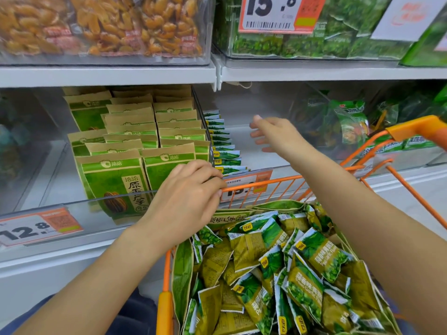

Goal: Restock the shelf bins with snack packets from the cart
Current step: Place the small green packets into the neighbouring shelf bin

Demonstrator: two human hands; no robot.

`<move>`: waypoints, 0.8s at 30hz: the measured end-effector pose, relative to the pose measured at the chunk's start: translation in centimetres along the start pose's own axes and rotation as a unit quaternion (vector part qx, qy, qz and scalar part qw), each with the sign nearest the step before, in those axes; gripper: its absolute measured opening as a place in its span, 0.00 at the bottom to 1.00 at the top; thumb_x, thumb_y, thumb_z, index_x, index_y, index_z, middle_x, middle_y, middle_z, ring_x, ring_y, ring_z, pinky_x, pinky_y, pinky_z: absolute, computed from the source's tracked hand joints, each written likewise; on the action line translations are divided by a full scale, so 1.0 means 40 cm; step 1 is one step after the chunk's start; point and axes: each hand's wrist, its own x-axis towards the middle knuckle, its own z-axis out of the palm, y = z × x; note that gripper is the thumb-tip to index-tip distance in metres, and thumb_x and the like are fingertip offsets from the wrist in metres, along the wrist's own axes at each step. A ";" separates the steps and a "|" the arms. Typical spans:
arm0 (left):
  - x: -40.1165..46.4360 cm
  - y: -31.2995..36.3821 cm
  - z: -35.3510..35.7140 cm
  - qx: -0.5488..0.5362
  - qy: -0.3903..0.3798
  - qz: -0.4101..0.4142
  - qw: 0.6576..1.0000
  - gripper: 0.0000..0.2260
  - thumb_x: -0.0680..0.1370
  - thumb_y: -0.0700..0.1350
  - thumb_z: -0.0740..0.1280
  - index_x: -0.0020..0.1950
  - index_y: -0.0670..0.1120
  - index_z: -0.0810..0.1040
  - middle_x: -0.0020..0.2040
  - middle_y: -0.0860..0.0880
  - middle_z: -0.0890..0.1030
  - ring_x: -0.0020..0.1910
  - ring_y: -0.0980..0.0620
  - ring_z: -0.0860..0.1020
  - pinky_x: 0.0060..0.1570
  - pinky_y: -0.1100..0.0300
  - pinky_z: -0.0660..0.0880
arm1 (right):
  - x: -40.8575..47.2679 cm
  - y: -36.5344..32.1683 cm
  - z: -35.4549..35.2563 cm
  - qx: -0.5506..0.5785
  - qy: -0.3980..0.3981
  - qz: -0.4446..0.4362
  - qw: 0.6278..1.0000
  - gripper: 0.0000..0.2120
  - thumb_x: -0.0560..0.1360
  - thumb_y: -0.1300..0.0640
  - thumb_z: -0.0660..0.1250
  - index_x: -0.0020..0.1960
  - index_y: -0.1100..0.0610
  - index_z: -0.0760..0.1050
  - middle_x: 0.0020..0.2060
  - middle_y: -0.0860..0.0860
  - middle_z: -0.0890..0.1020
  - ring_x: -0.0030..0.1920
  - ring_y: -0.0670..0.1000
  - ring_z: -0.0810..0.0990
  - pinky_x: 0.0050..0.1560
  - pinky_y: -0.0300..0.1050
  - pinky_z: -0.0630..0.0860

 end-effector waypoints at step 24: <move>0.012 0.134 0.012 -0.197 -0.326 -0.110 0.918 0.29 0.73 0.55 0.70 0.70 0.57 0.62 0.63 0.56 0.72 0.53 0.55 0.75 0.53 0.58 0.74 | -0.263 0.153 -0.068 -0.131 -0.099 -0.088 0.982 0.06 0.76 0.47 0.66 0.44 0.47 0.80 0.38 0.45 0.83 0.42 0.44 0.82 0.46 0.48 0.78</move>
